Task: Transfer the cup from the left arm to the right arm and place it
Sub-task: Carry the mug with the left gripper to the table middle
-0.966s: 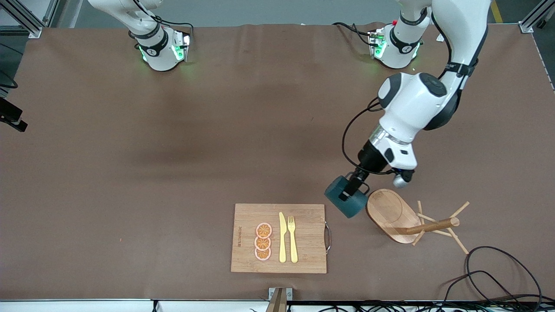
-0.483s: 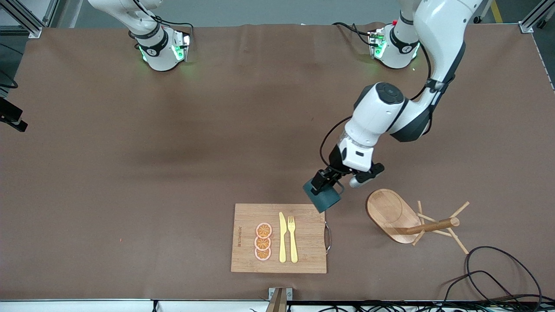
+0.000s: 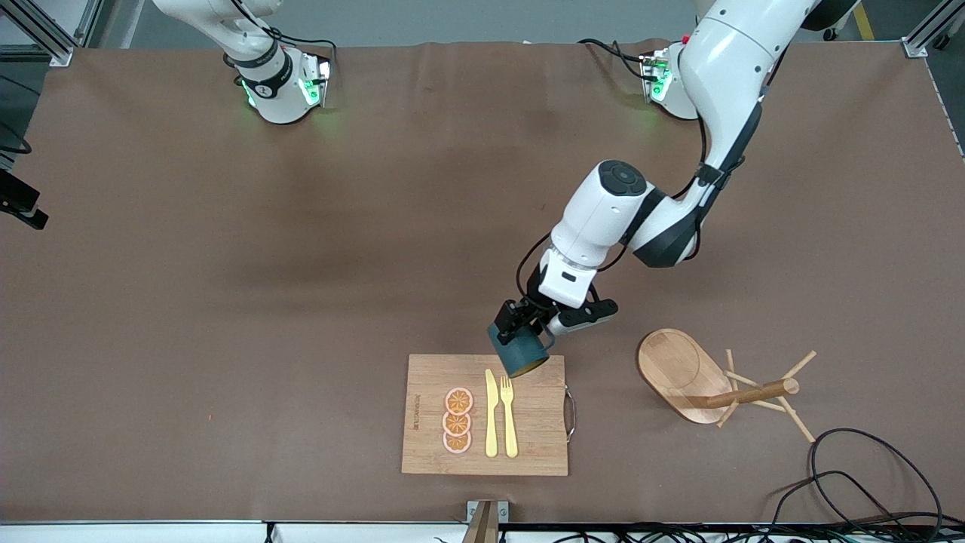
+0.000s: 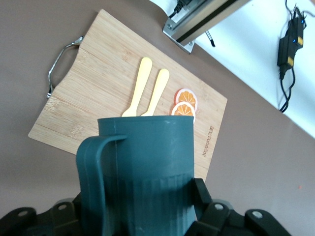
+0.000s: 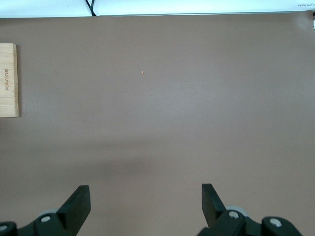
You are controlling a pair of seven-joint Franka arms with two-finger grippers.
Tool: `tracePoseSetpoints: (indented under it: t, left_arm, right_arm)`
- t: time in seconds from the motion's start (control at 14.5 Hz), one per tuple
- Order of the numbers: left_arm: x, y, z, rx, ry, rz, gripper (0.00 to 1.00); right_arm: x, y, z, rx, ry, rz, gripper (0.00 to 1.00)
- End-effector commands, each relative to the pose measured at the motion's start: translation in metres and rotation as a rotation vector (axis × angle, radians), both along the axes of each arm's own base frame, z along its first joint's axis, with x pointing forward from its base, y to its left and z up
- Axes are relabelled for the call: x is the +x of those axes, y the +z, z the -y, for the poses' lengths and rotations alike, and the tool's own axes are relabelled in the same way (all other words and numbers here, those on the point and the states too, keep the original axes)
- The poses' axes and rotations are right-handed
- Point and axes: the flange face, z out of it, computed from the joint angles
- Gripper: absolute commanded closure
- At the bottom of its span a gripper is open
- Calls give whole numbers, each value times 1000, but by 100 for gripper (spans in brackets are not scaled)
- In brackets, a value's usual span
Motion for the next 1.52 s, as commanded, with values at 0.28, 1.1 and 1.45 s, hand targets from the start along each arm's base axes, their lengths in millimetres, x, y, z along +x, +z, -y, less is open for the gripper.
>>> tracePoseSetpoints:
  t: [0.28, 1.1, 1.45]
  left_arm:
    - [-12, 8, 38, 226, -93, 10, 33]
    - [-134, -72, 173, 532, -9, 345, 34]
    - [-192, -127, 203, 600, -77, 542, 36]
  right_arm:
    - [-1, 2, -2, -2, 0, -3, 0]
    - [-1, 1, -2, -3, 0, -3, 0]
    - [-1, 1, -2, -3, 0, -3, 0]
